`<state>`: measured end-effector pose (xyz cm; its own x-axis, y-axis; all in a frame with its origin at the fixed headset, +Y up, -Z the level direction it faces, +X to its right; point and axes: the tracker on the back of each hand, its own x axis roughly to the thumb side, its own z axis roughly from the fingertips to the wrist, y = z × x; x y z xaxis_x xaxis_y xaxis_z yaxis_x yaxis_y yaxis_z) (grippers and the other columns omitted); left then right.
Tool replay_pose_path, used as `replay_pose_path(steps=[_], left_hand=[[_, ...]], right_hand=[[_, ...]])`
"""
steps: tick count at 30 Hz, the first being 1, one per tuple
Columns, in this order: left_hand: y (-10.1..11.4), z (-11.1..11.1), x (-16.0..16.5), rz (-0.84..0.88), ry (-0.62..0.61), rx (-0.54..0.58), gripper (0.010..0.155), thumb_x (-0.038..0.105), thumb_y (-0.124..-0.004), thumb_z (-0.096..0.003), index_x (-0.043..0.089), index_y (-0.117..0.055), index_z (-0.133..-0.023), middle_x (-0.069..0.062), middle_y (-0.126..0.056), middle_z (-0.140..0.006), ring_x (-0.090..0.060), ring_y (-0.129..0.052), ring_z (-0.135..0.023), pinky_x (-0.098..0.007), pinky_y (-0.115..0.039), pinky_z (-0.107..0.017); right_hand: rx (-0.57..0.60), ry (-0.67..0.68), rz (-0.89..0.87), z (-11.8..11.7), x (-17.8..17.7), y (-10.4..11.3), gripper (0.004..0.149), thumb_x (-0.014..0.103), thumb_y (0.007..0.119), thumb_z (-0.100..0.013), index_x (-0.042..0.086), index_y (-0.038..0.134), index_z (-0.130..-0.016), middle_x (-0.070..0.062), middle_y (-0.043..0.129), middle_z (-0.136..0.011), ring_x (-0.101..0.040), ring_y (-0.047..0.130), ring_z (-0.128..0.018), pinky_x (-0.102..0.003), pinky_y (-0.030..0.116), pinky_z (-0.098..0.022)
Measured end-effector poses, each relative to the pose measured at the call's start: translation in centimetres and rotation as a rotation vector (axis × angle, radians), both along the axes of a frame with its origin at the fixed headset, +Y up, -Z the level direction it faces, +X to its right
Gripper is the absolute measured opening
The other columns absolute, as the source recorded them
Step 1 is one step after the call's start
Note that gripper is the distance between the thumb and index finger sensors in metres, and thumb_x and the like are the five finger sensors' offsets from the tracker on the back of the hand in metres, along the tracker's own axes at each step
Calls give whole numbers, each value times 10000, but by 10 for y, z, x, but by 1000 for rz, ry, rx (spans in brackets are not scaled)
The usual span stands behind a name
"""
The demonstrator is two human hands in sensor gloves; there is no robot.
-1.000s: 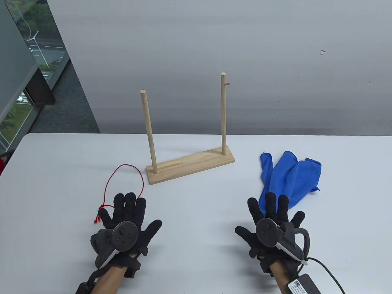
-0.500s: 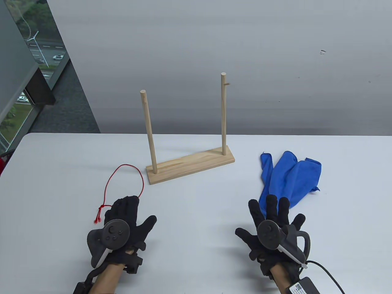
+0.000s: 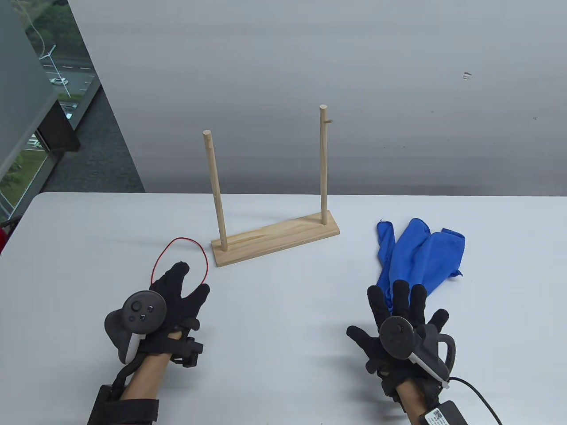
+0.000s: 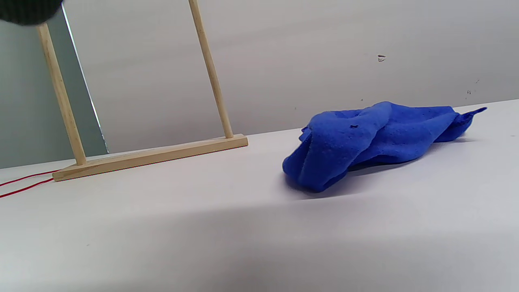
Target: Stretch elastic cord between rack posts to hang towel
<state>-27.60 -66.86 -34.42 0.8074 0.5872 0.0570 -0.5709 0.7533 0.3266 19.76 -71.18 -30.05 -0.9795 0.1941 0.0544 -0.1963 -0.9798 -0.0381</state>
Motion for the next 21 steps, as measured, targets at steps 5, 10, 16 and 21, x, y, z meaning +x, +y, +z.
replay_pose_path(steps=[5,10,16,21], left_hand=[[12,-29,1,-31,13,-10,738,614,-933,-385,190,-761,-965,-80,-901,-945,-409,-914,-845,-528,-775,-623],[18,-57,7,-72,24,-59,716,622,-934,-381,185,-798,-932,-74,-943,-890,-401,-955,-782,-502,-823,-559],[17,-90,16,-121,30,-147,728,632,-935,-373,184,-799,-931,-65,-950,-877,-374,-1006,-707,-476,-857,-507],[11,-115,21,-165,47,-219,742,641,-938,-366,185,-796,-934,-55,-957,-855,-348,-1031,-648,-461,-871,-477]], right_hand=[[10,-7,-4,1,2,2,884,833,562,-410,428,70,-1024,-68,-142,-1048,-452,-97,-983,-789,7,-506],[16,-17,-18,2,5,3,886,832,562,-410,425,71,-1025,-72,-136,-1051,-451,-94,-984,-789,9,-508],[4,-24,-24,2,6,3,886,830,564,-412,423,71,-1025,-74,-134,-1052,-452,-97,-982,-788,8,-507],[1,-23,-26,2,7,4,885,828,565,-413,422,73,-1026,-76,-130,-1053,-451,-96,-982,-788,9,-507]])
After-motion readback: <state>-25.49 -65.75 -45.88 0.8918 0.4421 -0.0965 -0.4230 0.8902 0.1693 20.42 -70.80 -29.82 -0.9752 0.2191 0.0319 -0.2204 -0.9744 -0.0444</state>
